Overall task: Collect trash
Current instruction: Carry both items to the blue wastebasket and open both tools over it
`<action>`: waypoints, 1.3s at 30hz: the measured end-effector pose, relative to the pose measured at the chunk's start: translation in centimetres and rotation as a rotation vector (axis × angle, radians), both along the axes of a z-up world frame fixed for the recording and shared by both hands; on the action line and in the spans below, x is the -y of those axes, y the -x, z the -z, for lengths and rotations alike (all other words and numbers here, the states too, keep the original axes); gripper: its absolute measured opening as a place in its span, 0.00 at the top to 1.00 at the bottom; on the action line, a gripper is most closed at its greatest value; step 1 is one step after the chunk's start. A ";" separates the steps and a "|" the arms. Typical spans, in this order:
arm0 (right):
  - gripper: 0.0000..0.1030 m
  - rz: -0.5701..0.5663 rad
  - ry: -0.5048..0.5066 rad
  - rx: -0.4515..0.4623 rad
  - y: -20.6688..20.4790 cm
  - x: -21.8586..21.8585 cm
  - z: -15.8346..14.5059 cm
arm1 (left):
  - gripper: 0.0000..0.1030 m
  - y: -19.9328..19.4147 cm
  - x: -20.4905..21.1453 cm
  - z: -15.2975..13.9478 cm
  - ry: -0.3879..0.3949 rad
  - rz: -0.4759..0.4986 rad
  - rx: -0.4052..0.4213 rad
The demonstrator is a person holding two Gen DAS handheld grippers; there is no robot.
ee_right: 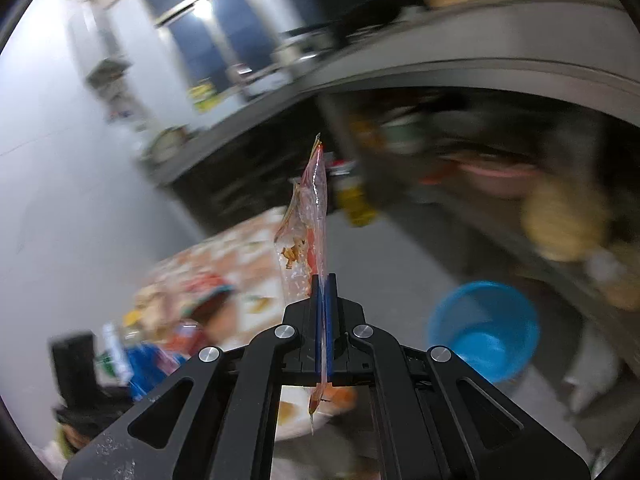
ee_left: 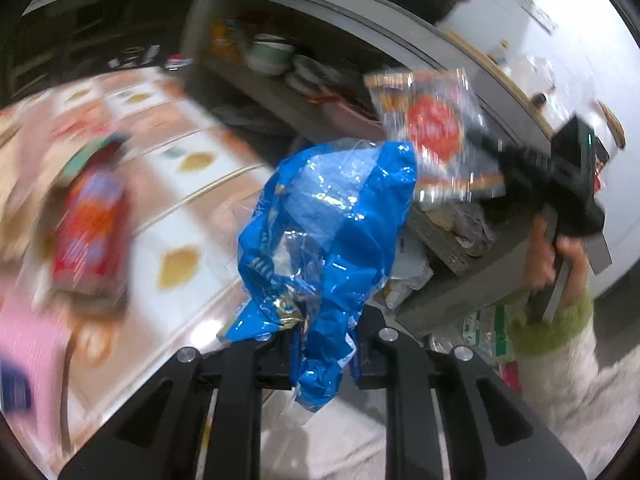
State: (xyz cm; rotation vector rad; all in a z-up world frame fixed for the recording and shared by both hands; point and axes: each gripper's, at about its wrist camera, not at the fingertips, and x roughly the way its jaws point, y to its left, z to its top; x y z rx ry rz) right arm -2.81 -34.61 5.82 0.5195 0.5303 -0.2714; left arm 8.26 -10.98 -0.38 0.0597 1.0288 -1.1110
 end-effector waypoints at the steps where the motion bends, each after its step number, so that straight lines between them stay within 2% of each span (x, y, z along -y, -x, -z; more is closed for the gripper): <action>1: 1.00 0.037 -0.001 -0.013 0.8 0.6 0.6 | 0.84 -0.5 2.0 -0.3 -0.015 0.024 -0.005; 5: 1.00 0.172 0.036 -0.092 2.6 2.2 3.1 | 0.83 -2.3 9.4 -0.8 -0.093 0.107 -0.015; 9: 1.00 0.262 0.062 -0.185 2.3 3.8 6.1 | 0.83 -4.1 18.1 0.7 -0.174 0.190 -0.088; 14: 1.00 0.330 -0.001 -0.279 1.4 7.8 10.8 | 0.83 -6.0 28.3 6.7 -0.378 0.238 -0.204; 17: 1.00 0.355 -0.040 -0.324 1.9 10.1 13.1 | 0.83 -6.8 32.5 10.5 -0.464 0.238 -0.287; 22: 1.00 0.394 -0.128 -0.393 0.6 13.2 17.5 | 0.83 -8.4 38.4 16.1 -0.599 0.206 -0.313; 25: 1.00 0.418 -0.202 -0.415 -0.1 15.0 19.8 | 0.83 -9.0 40.6 19.3 -0.668 0.213 -0.326; 30: 1.00 0.448 -0.244 -0.480 -1.9 17.1 22.7 | 0.82 -10.3 43.4 23.2 -0.726 0.192 -0.334; 32: 1.00 0.462 -0.251 -0.501 -2.6 17.7 23.7 | 0.79 -10.8 44.4 24.9 -0.746 0.184 -0.327; 33: 0.99 0.464 -0.258 -0.503 -3.0 18.1 24.2 | 0.73 -10.9 44.6 25.4 -0.752 0.181 -0.325; 35: 0.94 0.472 -0.259 -0.517 -3.7 18.5 25.0 | 0.62 -11.2 45.2 26.7 -0.771 0.168 -0.325; 36: 0.92 0.479 -0.255 -0.515 -3.8 18.7 25.3 | 0.50 -11.2 45.4 27.1 -0.778 0.167 -0.324; 37: 0.78 0.483 -0.259 -0.508 -3.9 18.8 25.5 | 0.39 -11.4 45.8 27.5 -0.783 0.151 -0.320; 38: 0.58 0.488 -0.264 -0.504 -3.9 18.9 25.7 | 0.37 -11.6 45.9 27.7 -0.780 0.141 -0.317; 39: 0.51 0.500 -0.263 -0.499 -3.8 19.1 25.9 | 0.35 -11.8 46.0 27.9 -0.774 0.137 -0.313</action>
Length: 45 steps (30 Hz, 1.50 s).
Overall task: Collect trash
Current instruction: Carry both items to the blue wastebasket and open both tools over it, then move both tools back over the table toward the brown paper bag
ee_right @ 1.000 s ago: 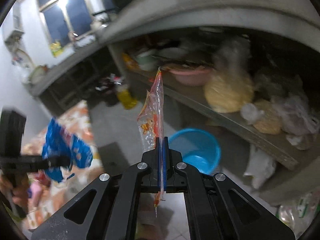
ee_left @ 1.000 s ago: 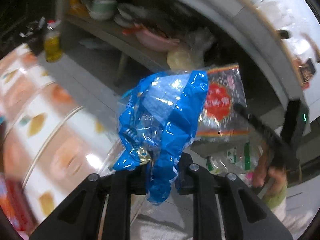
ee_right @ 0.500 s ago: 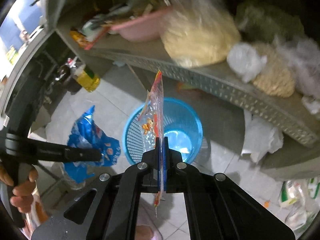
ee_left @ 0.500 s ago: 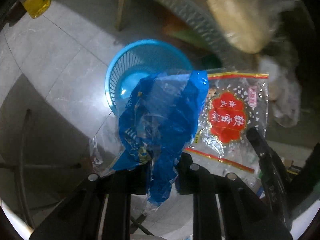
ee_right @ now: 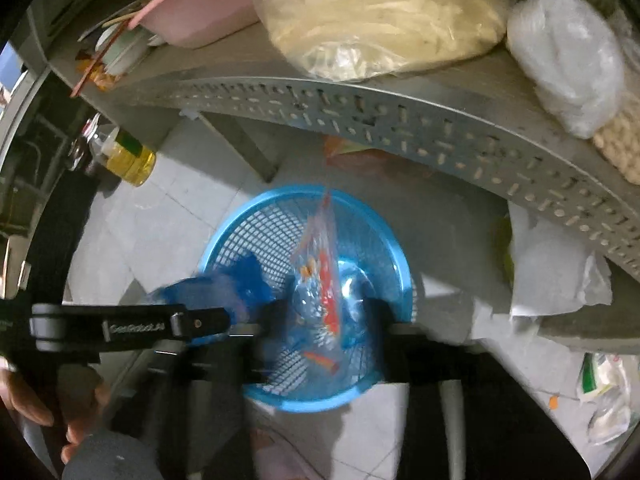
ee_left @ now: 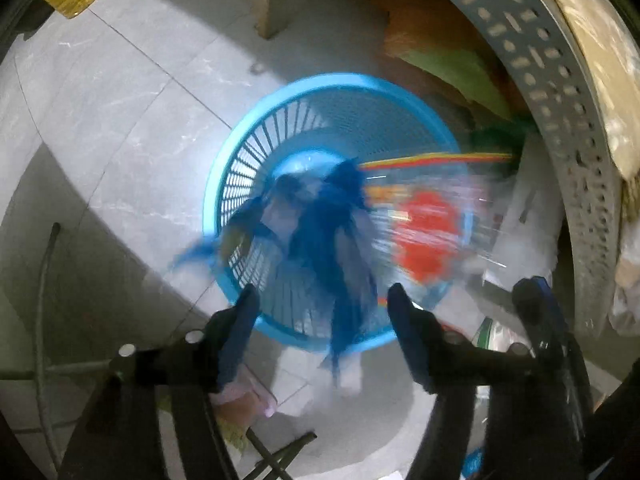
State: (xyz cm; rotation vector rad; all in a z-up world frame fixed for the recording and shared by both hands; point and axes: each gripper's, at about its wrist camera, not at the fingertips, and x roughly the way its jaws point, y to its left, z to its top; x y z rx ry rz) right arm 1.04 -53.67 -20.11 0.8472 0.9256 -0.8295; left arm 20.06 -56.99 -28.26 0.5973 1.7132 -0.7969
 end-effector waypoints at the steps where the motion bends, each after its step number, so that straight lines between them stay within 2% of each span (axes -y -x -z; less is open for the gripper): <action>1: 0.49 0.008 0.009 0.005 0.1 0.0 0.1 | 0.31 -0.1 0.1 0.1 0.000 0.001 0.005; 6: 0.48 0.044 0.017 0.012 1.3 0.2 0.2 | 0.24 -0.1 0.0 -1.1 0.044 0.007 0.018; 10: 0.48 0.056 0.032 0.025 2.7 0.0 -0.6 | 0.23 -0.3 -0.4 -1.9 0.056 -0.003 0.004; 13: 0.48 0.048 0.048 0.032 3.8 -0.9 -1.6 | 0.23 -0.3 -1.1 -4.0 0.105 -0.024 -0.028; 15: 0.48 0.037 0.046 0.044 3.7 -1.0 -1.9 | 0.23 0.0 -1.7 -6.2 0.151 -0.016 -0.034; 19: 0.44 0.013 0.051 0.108 5.2 -3.7 -3.9 | 0.23 0.9 -4.4 -13.1 0.308 -0.024 -0.018; 23: 0.34 -0.026 0.088 0.179 6.6 -7.1 -7.3 | 0.21 2.1 -9.9 -21.8 0.543 -0.048 0.064; 26: 0.29 -0.082 0.145 0.204 7.1 -9.5 -10.5 | 0.18 3.5 -14.9 -26.6 0.644 -0.048 0.133; 29: 0.23 -0.128 0.202 0.229 7.3 -11.3 -13.3 | 0.18 5.1 -20.3 -29.8 0.717 -0.058 0.174; 33: 0.15 -0.192 0.311 0.240 6.7 -13.9 -17.6 | 0.10 6.9 -27.1 -31.8 0.750 -0.041 0.211; 36: 0.08 -0.278 0.373 0.231 4.5 -16.5 -20.6 | 0.08 8.6 -31.6 -32.1 0.748 -0.012 0.248; 38: 0.08 -0.374 0.405 0.225 2.6 -19.0 -22.4 | 0.06 9.4 -34.5 -32.2 0.737 -0.041 0.328; 42: 0.07 -0.510 0.435 0.184 -0.4 -23.3 -24.1 | 0.05 10.2 -40.1 -31.9 0.709 -0.119 0.469; 43: 0.08 -0.539 0.447 0.183 -1.0 -24.4 -24.4 | 0.05 10.3 -41.4 -32.2 0.720 -0.141 0.510; 44: 0.08 -0.581 0.458 0.190 -1.9 -25.9 -24.8 | 0.05 10.5 -43.6 -32.6 0.749 -0.183 0.594; 45: 0.07 -0.606 0.462 0.196 -2.5 -26.8 -25.0 | 0.05 10.5 -45.1 -32.6 0.761 -0.204 0.643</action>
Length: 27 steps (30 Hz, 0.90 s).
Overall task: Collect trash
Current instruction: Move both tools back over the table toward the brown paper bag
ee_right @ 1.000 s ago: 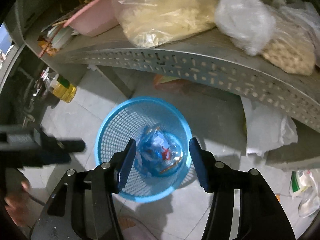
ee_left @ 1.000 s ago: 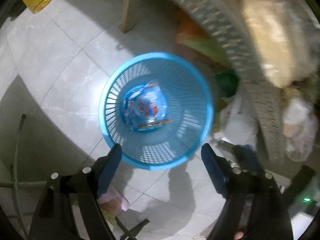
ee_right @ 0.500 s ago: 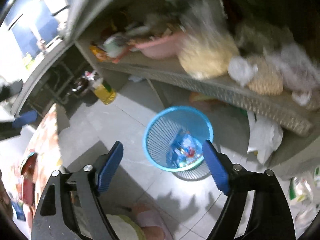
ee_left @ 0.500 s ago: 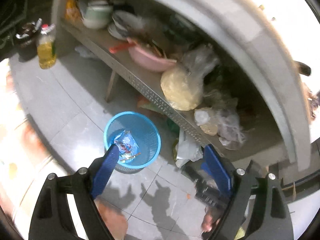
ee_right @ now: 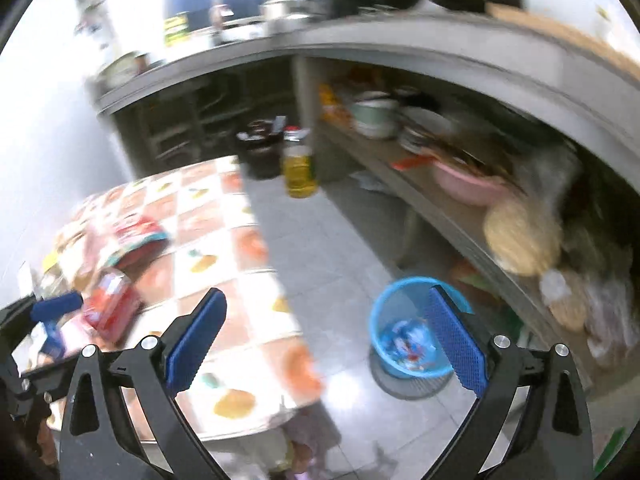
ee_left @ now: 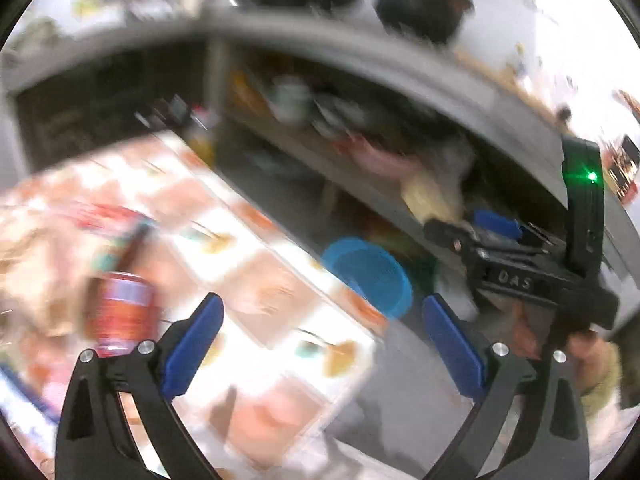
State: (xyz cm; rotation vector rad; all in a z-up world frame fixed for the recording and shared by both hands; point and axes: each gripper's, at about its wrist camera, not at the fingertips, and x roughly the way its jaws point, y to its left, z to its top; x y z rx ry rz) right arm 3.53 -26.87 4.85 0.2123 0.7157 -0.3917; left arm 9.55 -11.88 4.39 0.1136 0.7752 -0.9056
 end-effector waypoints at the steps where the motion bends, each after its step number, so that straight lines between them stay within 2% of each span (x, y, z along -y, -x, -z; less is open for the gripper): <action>1: 0.07 -0.043 0.005 0.005 -0.8 -1.4 -0.2 | 0.05 0.2 -1.3 0.0 0.003 -0.032 0.027; 3: 0.07 -0.115 0.004 0.019 -1.9 -3.3 -0.2 | 0.05 0.1 -4.1 0.2 0.007 -0.101 0.038; 6: 0.07 -0.254 -0.021 0.008 -4.1 -6.2 -0.1 | 0.05 0.2 -8.7 0.7 0.057 -0.176 0.024; 9: 0.07 -0.334 -0.027 0.003 -5.9 -8.8 0.3 | 0.05 0.5 -13.3 0.9 0.120 -0.257 0.033; 11: 0.07 -0.396 -0.048 0.015 -6.7 -10.6 0.0 | 0.05 0.5 -15.7 0.6 0.162 -0.297 0.056; 14: 0.08 -0.468 -0.092 0.050 -7.5 -13.1 -0.8 | 0.05 0.5 -19.5 -0.2 0.179 -0.378 0.118; 17: 0.08 -0.514 -0.116 0.062 -8.7 -14.9 -1.1 | 0.05 -0.2 -22.5 -0.5 0.189 -0.471 0.142; 20: 0.08 -0.566 -0.165 0.054 -9.8 -16.3 -1.2 | 0.05 -1.2 -24.6 -0.3 0.200 -0.540 0.129; 27: 0.08 -0.631 -0.222 0.017 -13.4 -17.5 -1.2 | 0.05 -6.2 -26.1 -0.6 0.221 -0.563 0.069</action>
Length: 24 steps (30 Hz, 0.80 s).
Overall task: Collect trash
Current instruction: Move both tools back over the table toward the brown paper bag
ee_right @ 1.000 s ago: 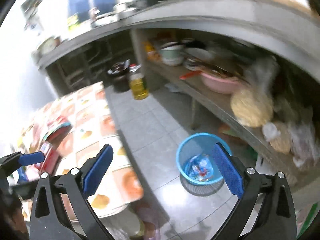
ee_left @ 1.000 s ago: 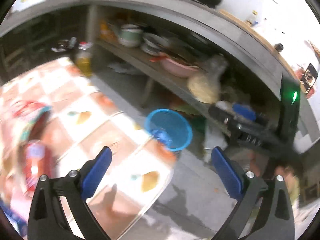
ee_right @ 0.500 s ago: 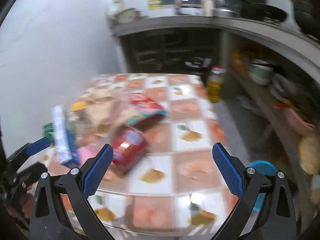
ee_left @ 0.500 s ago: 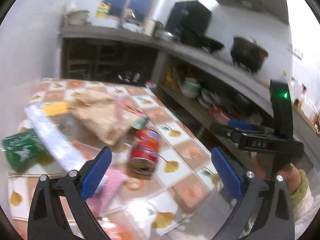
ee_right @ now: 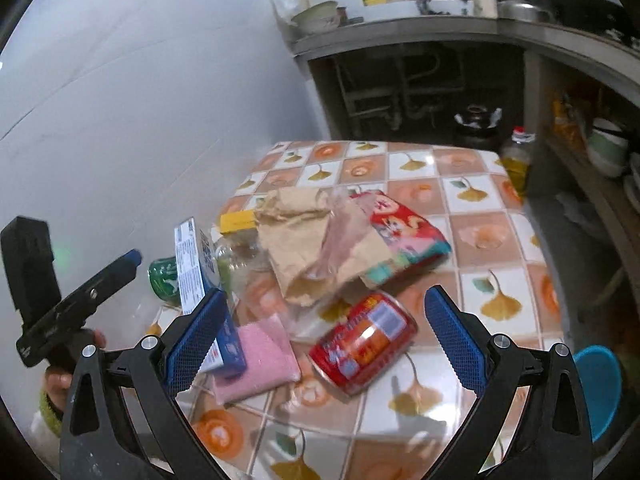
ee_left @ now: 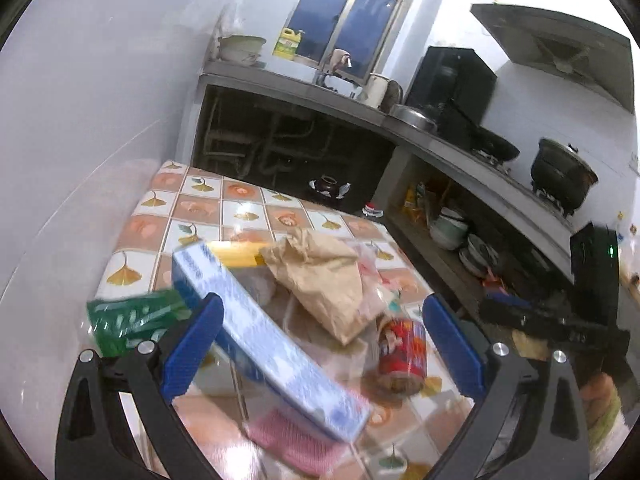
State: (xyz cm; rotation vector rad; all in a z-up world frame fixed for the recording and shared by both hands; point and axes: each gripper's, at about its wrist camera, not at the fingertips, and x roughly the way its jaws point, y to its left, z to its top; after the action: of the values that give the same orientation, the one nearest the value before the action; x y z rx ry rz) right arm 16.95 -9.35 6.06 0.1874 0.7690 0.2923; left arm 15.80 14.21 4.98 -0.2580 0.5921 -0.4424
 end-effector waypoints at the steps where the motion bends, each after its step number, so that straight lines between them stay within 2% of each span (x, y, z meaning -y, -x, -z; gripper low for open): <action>1: 0.08 -0.034 -0.001 0.006 -0.8 -0.4 -0.2 | 0.05 -0.6 0.0 0.1 0.006 0.001 -0.011; 5: 0.08 -0.116 0.026 -0.007 -4.6 -1.9 -0.5 | 0.05 -2.3 0.2 0.4 0.065 0.033 -0.031; 10: 0.08 -0.218 0.049 -0.005 -8.9 -3.9 -1.0 | 0.06 -2.7 0.9 0.4 0.059 0.071 -0.001; 14: 0.10 -0.329 0.119 -0.046 -12.3 -6.2 -0.1 | 0.09 -2.6 1.2 0.6 0.049 0.103 0.004; 19: 0.24 -0.411 0.205 -0.106 -13.8 -8.4 2.0 | 0.12 -2.9 1.0 1.4 0.035 0.110 -0.009; 24: 0.28 -0.480 0.326 -0.104 -12.8 -10.5 3.8 | 0.12 -3.0 0.7 2.2 0.039 0.106 -0.032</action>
State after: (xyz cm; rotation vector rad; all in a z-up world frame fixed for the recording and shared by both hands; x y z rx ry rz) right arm 29.72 1.11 2.28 -0.2974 0.9496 0.6078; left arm 18.85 13.51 2.80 -0.2717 0.6308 -0.5535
